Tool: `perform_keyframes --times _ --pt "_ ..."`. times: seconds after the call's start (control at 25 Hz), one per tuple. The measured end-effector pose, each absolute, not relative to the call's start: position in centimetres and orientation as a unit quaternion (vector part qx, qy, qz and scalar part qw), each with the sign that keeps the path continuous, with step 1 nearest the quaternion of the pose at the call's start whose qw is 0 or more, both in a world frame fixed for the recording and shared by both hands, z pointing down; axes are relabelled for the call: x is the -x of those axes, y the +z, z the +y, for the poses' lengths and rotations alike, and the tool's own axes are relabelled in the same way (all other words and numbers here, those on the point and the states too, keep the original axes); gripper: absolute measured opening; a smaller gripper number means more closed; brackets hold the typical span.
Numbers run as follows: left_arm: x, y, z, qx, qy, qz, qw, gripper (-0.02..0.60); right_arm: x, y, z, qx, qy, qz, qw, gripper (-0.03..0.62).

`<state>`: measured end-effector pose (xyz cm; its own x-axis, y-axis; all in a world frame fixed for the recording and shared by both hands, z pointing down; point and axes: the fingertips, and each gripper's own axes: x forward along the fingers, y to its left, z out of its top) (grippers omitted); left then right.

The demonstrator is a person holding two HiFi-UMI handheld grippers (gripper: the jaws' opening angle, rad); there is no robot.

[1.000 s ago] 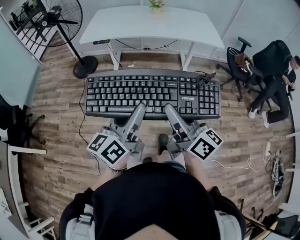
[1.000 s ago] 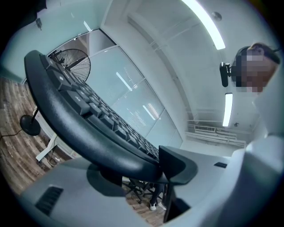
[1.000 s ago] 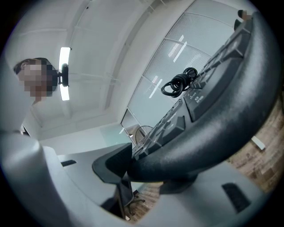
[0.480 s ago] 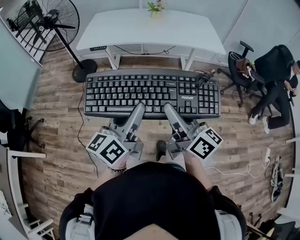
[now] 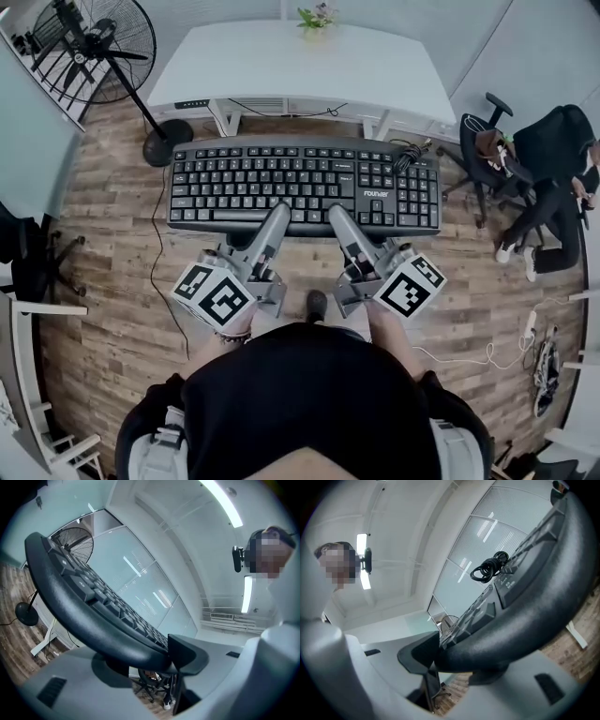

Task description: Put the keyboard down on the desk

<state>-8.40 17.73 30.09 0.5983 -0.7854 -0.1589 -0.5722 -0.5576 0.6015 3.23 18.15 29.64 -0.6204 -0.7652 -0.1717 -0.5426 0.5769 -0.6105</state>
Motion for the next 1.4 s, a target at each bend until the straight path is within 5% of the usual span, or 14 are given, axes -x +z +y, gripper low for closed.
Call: perform_keyframes --times 1.4 --pt "2.0 30.5 6.1 -0.844 -0.203 -0.430 0.250 0.230 -9.6 30.4 5.7 0.347 -0.282 0.869 0.213 0.176"
